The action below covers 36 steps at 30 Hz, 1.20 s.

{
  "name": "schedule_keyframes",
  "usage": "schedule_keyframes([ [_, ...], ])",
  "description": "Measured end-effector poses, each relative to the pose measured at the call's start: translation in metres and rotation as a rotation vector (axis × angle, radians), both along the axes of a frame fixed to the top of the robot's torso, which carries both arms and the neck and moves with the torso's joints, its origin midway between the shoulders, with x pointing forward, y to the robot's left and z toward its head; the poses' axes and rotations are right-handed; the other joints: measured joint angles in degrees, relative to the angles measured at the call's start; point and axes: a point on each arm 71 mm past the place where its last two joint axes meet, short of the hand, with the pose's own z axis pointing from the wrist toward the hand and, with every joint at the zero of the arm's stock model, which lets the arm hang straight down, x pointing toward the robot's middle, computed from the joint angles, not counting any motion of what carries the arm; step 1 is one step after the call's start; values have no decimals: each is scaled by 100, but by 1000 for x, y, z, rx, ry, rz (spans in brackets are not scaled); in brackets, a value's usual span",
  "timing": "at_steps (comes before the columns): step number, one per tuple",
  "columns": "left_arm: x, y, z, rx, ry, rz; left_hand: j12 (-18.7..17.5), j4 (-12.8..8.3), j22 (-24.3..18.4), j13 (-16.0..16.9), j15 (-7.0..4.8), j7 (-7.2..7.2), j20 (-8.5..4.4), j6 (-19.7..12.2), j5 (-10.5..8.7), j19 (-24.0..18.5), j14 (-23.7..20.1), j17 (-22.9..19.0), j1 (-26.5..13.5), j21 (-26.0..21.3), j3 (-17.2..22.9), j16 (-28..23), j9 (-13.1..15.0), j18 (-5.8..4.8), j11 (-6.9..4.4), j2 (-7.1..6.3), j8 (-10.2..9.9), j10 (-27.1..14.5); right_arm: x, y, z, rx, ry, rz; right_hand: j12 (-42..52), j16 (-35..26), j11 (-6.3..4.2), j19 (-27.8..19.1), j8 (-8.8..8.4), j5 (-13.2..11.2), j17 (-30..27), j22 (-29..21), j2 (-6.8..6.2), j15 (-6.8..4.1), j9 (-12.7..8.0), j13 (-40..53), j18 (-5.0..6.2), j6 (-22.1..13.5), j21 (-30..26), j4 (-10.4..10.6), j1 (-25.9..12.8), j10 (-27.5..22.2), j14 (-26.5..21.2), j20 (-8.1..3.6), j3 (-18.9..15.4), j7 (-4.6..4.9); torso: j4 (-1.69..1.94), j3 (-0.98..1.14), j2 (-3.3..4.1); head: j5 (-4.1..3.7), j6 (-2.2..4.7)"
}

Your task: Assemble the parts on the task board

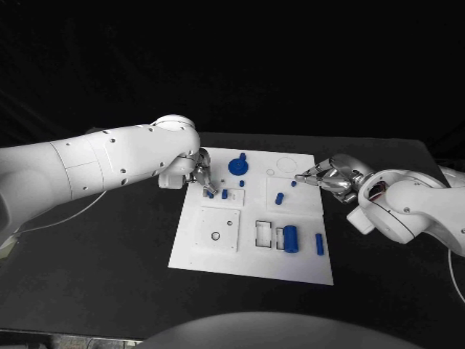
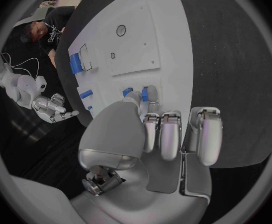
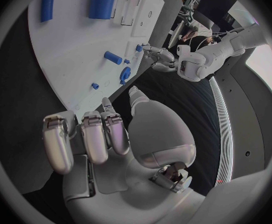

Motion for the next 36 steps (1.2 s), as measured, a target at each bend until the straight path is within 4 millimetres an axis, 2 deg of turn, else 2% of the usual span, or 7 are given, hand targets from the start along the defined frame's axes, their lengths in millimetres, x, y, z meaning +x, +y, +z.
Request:
schedule_keyframes([
  [10,1,1,0,7,5,0,5,-4,0,-4,0,18,0,-86,-2,0,0,4,-1,0,85,0,10,0,8,-1,-20,-8,0,0,0,1,1,0,0,0,0,0,0,0,-1,-1,0,0,0,0,0,0,0,0,0,0,0,0,0,0,1,-1,1,6,-11],
  [14,1,2,-1,12,9,-1,4,-17,0,-31,0,58,0,-189,-63,0,0,4,-200,0,97,0,26,0,39,-74,-43,23,0,0,0,1,2,0,0,0,0,0,0,0,-1,-1,0,0,0,0,0,0,0,0,0,0,0,0,0,0,-3,-1,1,11,-16],
  [16,1,2,-1,15,10,-1,4,-20,0,-21,0,68,0,-246,-348,0,0,4,-439,0,-3,0,30,0,73,-60,-66,12,0,0,0,2,2,0,0,0,0,0,0,0,-1,-1,0,0,0,0,0,0,0,-16,0,0,0,0,-16,0,-3,-1,0,12,-17],
  [20,1,2,-2,21,14,-2,4,-17,0,-15,36,123,0,-331,-1331,0,7,4,-1044,0,-336,0,15,-1,115,-57,-65,12,0,0,0,2,4,0,0,0,0,0,0,0,-1,-1,24,0,5,0,0,0,0,-16,-24,0,0,0,-16,0,-2,-1,1,10,-16],
  [23,1,2,-2,22,16,-4,4,-8,0,-15,44,161,0,-371,-1741,0,-1,4,-1301,0,-531,0,15,0,133,-56,-64,12,0,0,0,3,5,0,0,0,0,0,0,0,-1,-1,24,0,5,0,0,0,0,-16,-24,0,0,0,-16,0,-1,-1,0,6,-20],
  [26,1,2,-2,23,17,-5,4,-10,0,-15,64,161,0,-370,-1858,0,19,3,-1364,0,-624,0,16,-1,133,-67,-64,12,0,0,0,4,6,-1,0,0,0,0,0,0,-1,-2,24,0,5,0,0,0,0,-16,-24,0,0,0,-16,0,1,-1,1,6,-16],
  [36,1,2,-2,21,18,-8,4,-11,0,-16,83,161,26,-370,-1888,16,-1,3,-1428,0,-753,0,44,-1,133,-4,-19,12,-1,-1,0,4,7,-3,0,0,0,0,0,0,-2,-2,23,0,4,0,0,0,0,-16,-23,0,0,0,-16,0,0,-1,-1,-2,-15],
])
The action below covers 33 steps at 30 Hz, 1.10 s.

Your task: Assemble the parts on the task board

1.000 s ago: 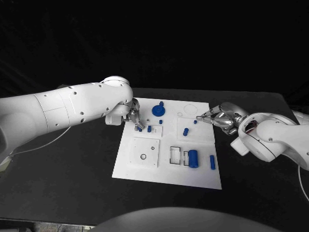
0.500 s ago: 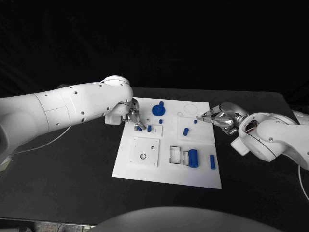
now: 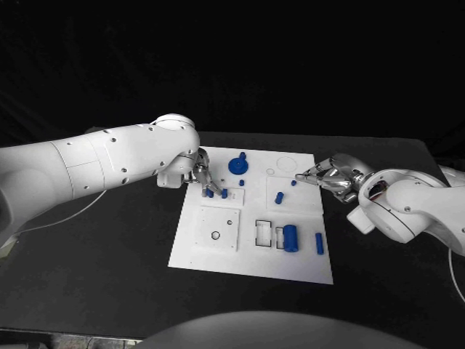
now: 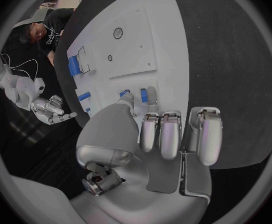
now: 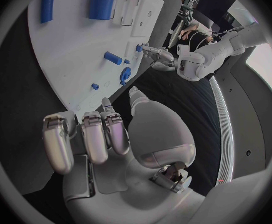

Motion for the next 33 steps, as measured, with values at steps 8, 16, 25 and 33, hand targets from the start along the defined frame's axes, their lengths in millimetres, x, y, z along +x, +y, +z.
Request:
schedule_keyframes([
  [8,-1,1,-2,-5,1,0,0,-1,0,0,0,-50,16,156,0,-16,0,0,-163,0,-171,0,34,0,0,70,88,0,0,0,0,0,1,-1,0,0,0,0,0,0,0,-1,0,0,-1,0,0,0,0,0,0,0,0,0,0,0,-1,1,-1,-8,9],
  [16,0,2,-3,-21,-1,5,0,-16,0,-1,0,-71,16,238,1,-16,0,-1,-194,0,-235,0,44,0,0,102,126,0,0,0,0,-1,1,-2,0,0,0,0,0,0,0,-1,0,0,-1,0,0,0,0,0,0,0,0,0,0,0,-2,3,-2,-15,32],
  [25,0,2,-3,-25,2,11,0,-15,0,-1,0,-71,16,238,96,-16,0,-1,-29,0,-235,0,49,0,-21,145,126,20,1,0,0,-1,2,-1,0,0,0,0,0,0,-1,-1,-1,0,-1,0,0,0,0,0,1,0,0,0,0,0,-3,3,-2,-15,43],
  [33,1,4,-3,-29,0,18,0,-7,0,-1,-21,-140,16,210,780,-16,21,-1,457,0,-198,0,93,0,-63,208,127,19,1,0,0,-1,3,-1,0,0,0,0,12,0,-1,-2,-1,0,4,0,0,0,0,0,1,0,0,0,0,0,1,1,1,-18,43],
])
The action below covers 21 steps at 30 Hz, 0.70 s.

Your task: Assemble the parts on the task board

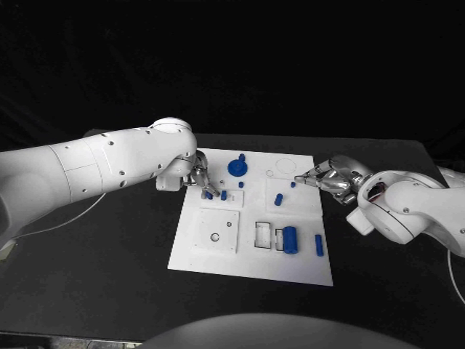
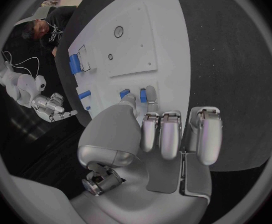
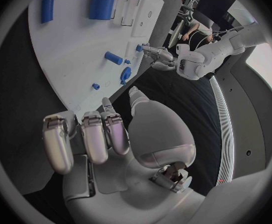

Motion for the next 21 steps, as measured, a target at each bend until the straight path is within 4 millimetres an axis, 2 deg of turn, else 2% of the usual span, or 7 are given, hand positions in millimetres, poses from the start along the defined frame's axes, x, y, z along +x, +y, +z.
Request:
schedule_keyframes([
  [4,0,0,0,0,0,2,0,8,0,0,-21,-12,0,-38,427,0,-21,0,178,0,61,0,10,0,0,6,6,0,0,0,0,0,0,0,0,0,0,0,10,0,0,0,0,0,1,0,0,0,0,0,0,0,0,0,0,0,0,0,0,-1,-3],
  [6,0,0,0,0,0,2,0,8,0,0,-21,-3,0,-47,498,0,-21,0,188,0,61,0,10,0,0,7,12,0,0,0,0,0,1,0,0,0,0,0,10,0,0,0,0,0,1,0,0,0,0,0,0,0,0,0,0,0,0,0,0,-1,-4],
  [21,1,-2,0,-8,0,-4,0,-7,0,1,-20,-3,0,-48,552,0,-21,-1,258,0,108,0,31,0,-21,32,20,-21,0,0,0,0,2,1,0,0,0,0,10,0,5,4,0,0,0,0,0,0,0,0,0,0,0,0,0,0,-3,0,-1,2,-14],
])
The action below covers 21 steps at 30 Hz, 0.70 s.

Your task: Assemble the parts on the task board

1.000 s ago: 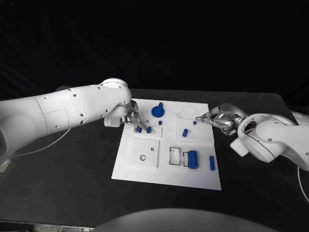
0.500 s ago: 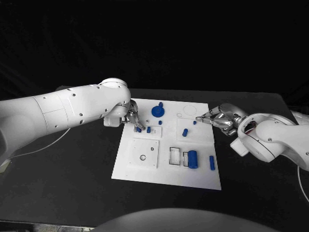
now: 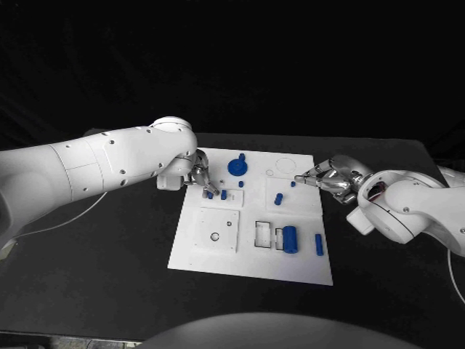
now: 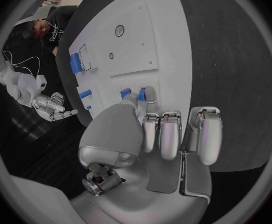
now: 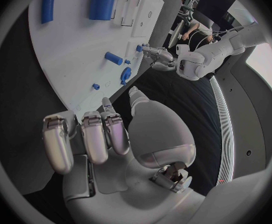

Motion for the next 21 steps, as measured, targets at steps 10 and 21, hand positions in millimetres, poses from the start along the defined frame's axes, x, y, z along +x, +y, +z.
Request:
schedule_keyframes([
  [10,0,-3,0,2,3,-6,0,15,0,1,0,0,0,1,0,0,0,0,36,0,15,0,0,0,0,-9,1,0,0,0,0,0,1,0,0,0,0,0,0,0,-1,-1,0,0,-1,0,0,0,0,0,0,0,0,0,0,0,-1,2,2,-4,-12],
  [21,-1,3,0,20,-9,-7,0,18,0,-2,0,32,0,33,-391,0,0,0,-488,0,-361,0,41,0,0,-266,31,0,0,0,0,-1,2,0,0,0,0,0,0,0,-2,-2,0,0,-1,0,0,0,0,0,0,0,0,0,0,0,3,2,-1,-17,5],
])
